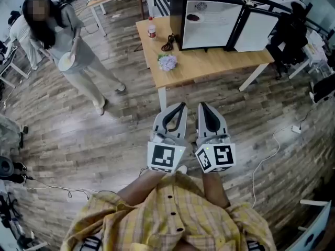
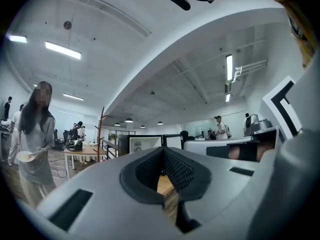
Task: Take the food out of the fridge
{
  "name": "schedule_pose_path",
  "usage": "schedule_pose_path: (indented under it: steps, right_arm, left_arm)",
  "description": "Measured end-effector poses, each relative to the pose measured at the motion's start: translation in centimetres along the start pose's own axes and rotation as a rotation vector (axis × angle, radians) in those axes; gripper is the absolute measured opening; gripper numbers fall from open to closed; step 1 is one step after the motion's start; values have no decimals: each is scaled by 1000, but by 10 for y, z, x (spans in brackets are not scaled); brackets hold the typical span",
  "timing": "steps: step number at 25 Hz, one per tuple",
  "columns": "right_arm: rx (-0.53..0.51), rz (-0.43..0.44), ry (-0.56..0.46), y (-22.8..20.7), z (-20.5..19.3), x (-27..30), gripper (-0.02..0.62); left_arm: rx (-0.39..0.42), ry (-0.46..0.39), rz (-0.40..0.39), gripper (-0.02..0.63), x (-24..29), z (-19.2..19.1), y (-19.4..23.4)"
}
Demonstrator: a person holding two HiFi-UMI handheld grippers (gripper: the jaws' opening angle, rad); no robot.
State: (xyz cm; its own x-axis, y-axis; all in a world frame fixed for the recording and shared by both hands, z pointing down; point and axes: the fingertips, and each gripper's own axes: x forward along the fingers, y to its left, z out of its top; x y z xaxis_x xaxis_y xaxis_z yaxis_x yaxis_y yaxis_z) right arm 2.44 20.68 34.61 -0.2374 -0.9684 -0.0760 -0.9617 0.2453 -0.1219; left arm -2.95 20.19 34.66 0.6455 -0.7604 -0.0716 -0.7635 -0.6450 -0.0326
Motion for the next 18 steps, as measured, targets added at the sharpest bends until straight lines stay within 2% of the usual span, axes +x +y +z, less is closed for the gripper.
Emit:
schedule_pose_path:
  steps: [4,11,18]
  right_arm:
    - [35,7,0,-8,-1,-7,6]
    - [36,31,11,-27,-2,-19,8]
    - [59,69,30,-38,-17,-26,8]
  left_arm:
    - [5,3,2,8,1,-1,-10]
    - [15,18,21,8,9,-4,-32]
    - [1,67,75,8,2,-31,-38]
